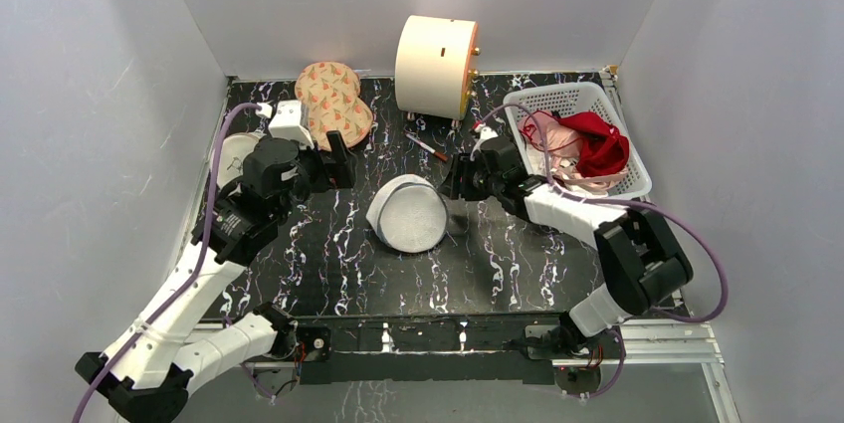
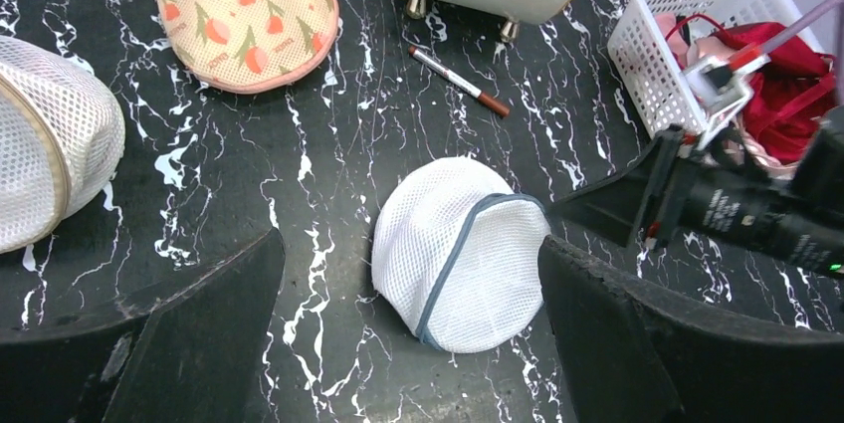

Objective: Unzip the laundry bag and remove the bra

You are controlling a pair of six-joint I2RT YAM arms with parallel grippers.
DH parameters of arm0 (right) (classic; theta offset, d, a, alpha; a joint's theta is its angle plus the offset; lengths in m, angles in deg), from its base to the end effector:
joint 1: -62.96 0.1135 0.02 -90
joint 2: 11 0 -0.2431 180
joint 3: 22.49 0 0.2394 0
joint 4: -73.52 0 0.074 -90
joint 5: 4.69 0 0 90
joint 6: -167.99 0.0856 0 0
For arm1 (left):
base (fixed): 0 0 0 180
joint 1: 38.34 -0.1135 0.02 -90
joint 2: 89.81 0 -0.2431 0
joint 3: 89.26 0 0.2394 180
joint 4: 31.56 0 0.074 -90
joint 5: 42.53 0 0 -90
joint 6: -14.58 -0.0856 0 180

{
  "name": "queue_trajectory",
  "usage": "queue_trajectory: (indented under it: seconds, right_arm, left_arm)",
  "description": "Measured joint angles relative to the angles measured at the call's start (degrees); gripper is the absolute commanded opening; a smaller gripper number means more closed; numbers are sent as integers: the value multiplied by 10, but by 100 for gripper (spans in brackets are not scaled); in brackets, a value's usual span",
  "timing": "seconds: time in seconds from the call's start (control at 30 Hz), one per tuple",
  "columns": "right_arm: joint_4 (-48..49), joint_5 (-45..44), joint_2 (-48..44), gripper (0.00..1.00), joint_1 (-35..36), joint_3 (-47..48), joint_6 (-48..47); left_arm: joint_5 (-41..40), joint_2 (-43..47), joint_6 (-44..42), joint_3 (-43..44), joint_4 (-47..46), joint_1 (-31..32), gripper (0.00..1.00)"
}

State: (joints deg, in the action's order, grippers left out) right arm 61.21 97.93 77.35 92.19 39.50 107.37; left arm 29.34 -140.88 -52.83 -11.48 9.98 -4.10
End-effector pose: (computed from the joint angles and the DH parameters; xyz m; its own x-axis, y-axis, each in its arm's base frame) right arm 0.2967 0.1875 0.1518 -0.7820 0.1110 -0.6134 -0.2774 0.8192 0.5020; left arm 0.2062 -0.1081 0.3705 -0.3052 -0.2338 -0.9231 0.1828 0.9370 -0.2978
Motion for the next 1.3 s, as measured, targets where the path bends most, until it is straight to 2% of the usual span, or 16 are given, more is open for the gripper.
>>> queue_trajectory:
  seconds: [0.2, 0.4, 0.57, 0.77, 0.9, 1.07, 1.3]
  right_arm:
    - [-67, -36, -78, 76, -41, 26, -38]
    - [-125, -75, -167, 97, -135, 57, -71]
    - [-181, -140, -255, 98, -188, 94, -101]
    - [-183, -168, -400, 98, -188, 137, -162]
    - [-180, -174, -449, 98, -188, 154, -185]
    - [-179, -196, -468, 98, -188, 190, -198]
    - [-207, -231, -439, 98, -188, 196, -195]
  left_arm:
    - [12, -40, -3, -1, -4, 0, 98]
    - [15, -108, -25, 32, -9, 0, 98]
    - [14, -128, -51, 80, -23, 0, 98]
    - [0, -112, -92, 125, -49, 0, 98]
    - [-19, -73, -127, 134, -75, 0, 98]
    - [-44, -32, -162, 147, -102, 0, 98]
    - [-65, -19, -183, 155, -112, 0, 98]
